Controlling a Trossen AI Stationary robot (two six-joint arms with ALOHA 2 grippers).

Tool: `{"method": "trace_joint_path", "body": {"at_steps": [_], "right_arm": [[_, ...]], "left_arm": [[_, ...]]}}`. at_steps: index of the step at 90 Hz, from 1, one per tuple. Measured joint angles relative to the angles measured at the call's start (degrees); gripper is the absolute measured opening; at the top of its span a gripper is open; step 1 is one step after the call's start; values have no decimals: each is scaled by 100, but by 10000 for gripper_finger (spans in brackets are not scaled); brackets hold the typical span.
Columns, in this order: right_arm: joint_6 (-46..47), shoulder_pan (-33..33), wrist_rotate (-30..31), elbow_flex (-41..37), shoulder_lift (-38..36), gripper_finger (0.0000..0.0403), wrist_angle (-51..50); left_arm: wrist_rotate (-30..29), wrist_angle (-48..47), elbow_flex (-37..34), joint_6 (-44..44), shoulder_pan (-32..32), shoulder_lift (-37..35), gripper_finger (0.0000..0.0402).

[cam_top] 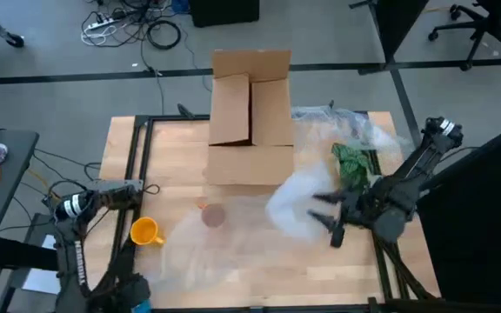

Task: Wrap mug
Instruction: Wrap the orange cup with the bubble wrap

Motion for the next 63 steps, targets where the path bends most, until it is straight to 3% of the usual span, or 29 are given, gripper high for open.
{"method": "trace_joint_path", "body": {"at_steps": [20,32,47,63], "right_arm": [[3115,35,-2758,-1247,0,203,-15],[4032,153,-3685,-1472,-1,199,-10],[3966,235,-4101,-1274,-129,197,85],[1940,242,-3621,-862,-221,196,1461]], "left_arm": [[3,-7,394,-275,-151,0,0],[-5,0,729,-284,-153,0,0],[-71,-2,1171,-284,-153,0,0],[-750,-3,1726,45,-156,0,0]]}}
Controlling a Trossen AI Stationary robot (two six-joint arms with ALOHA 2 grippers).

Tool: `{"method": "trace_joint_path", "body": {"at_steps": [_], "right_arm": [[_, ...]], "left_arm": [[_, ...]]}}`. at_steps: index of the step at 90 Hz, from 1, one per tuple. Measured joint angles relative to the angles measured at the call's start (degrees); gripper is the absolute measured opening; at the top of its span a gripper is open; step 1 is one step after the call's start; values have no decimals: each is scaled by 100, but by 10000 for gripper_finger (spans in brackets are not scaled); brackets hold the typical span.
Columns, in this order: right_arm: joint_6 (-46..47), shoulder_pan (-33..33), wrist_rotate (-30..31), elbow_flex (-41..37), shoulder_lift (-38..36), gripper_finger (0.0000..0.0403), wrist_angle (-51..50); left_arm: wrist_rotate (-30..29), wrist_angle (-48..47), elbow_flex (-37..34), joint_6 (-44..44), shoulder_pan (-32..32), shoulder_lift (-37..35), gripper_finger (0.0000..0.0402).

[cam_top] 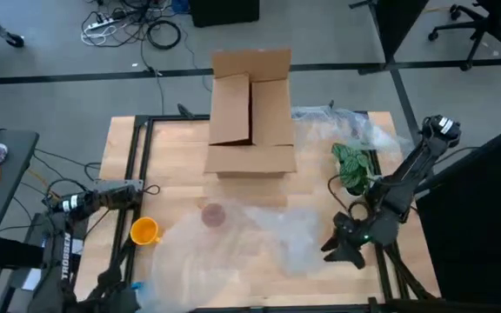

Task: Wrap mug
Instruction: Wrap the orange cup with the bubble wrap

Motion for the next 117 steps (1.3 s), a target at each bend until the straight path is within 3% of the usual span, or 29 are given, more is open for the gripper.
{"method": "trace_joint_path", "body": {"at_steps": [19,29,42,58,71,97,117], "right_arm": [[-2978,100,-310,365,622,196,2971],[-3571,83,-210,729,1250,192,3051],[-3645,-7,-103,1475,2577,187,2826],[-3008,126,-195,2525,3800,182,1345],[-1978,197,-125,3017,4315,173,67],[-281,-217,1869,3073,4612,158,-3029],[957,-870,2292,3071,4276,140,-6372]], "left_arm": [[-697,-4,247,450,74,0,0],[-724,-1,230,556,200,0,0],[-730,0,229,562,354,-2,0],[-537,9,229,536,417,-1,0],[-518,26,228,444,420,2,0],[-369,150,36,425,420,72,0],[421,582,-118,28,399,105,0]]}}
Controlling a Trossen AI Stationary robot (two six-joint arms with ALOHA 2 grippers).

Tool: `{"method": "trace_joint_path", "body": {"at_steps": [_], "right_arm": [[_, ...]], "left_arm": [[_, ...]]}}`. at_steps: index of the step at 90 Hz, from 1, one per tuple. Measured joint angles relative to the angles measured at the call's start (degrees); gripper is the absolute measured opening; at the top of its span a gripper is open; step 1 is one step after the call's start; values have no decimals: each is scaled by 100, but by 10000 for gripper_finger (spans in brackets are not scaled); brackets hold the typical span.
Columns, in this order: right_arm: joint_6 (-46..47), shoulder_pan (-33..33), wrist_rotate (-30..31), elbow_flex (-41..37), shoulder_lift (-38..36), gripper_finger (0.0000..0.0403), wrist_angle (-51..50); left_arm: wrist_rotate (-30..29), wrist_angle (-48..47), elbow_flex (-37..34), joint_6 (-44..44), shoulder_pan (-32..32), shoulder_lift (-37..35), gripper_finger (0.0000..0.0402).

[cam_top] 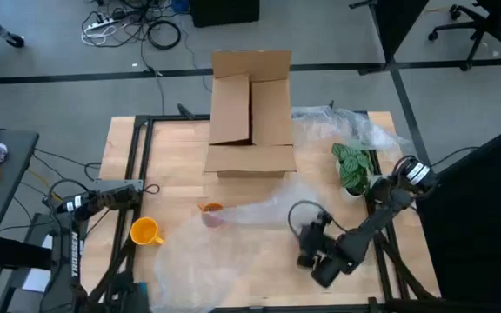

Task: Wrap mug
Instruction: Wrap the orange cup with the bubble wrap

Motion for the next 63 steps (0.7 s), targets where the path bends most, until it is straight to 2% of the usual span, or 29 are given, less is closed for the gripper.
{"method": "trace_joint_path", "body": {"at_steps": [16,33,42,52,63], "right_arm": [[357,-596,342,44,-779,121,-2074],[-209,-1233,890,146,-1840,109,-3073],[-527,-1576,796,146,-2429,105,-3271],[-824,-1781,306,149,-3103,101,-3199],[-1439,-1556,-302,141,-3688,98,-2220]], "left_arm": [[78,283,0,-188,-113,11,0],[-98,1084,24,96,-102,13,0],[-111,1355,26,307,-105,13,0],[-82,1404,28,296,-108,13,0],[-107,1399,28,359,-106,13,0]]}}
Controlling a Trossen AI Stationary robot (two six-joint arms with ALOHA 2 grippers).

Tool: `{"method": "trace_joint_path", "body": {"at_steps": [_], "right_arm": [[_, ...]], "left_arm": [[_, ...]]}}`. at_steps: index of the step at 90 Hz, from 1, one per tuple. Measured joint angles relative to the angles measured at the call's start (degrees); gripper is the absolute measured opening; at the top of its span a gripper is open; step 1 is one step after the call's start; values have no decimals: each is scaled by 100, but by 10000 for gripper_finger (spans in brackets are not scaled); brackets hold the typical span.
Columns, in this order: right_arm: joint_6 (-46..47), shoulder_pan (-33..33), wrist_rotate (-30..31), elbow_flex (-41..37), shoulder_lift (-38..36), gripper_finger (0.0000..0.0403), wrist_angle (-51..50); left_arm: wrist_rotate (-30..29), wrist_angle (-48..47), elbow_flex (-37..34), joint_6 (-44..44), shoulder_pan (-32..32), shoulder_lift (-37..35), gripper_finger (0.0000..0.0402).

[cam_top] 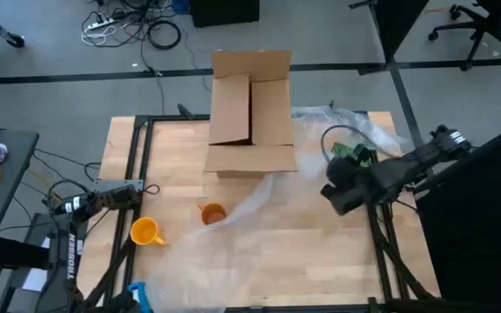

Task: Wrap mug
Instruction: Wrap the orange cup with the bubble wrap

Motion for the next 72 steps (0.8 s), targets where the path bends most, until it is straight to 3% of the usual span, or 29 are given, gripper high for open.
{"method": "trace_joint_path", "body": {"at_steps": [15,24,32,42,56,64,72], "right_arm": [[-1661,613,-807,-462,-116,98,3252],[-2647,952,-1257,-790,293,98,5496],[-3155,1071,-1370,-930,920,98,6718],[-3256,921,-867,-939,1813,98,6977],[-2640,323,129,-947,2851,98,6353],[-2032,-36,38,-947,3271,98,5826],[-1593,-243,-703,-947,3622,98,5475]], "left_arm": [[-174,26,2,226,52,-2,0],[-167,95,2,577,173,-2,0],[-89,327,3,905,260,-2,0],[96,640,98,1371,307,-2,0],[131,768,327,1945,316,-4,0],[124,765,398,2026,319,-11,0],[128,684,437,2033,302,-11,0]]}}
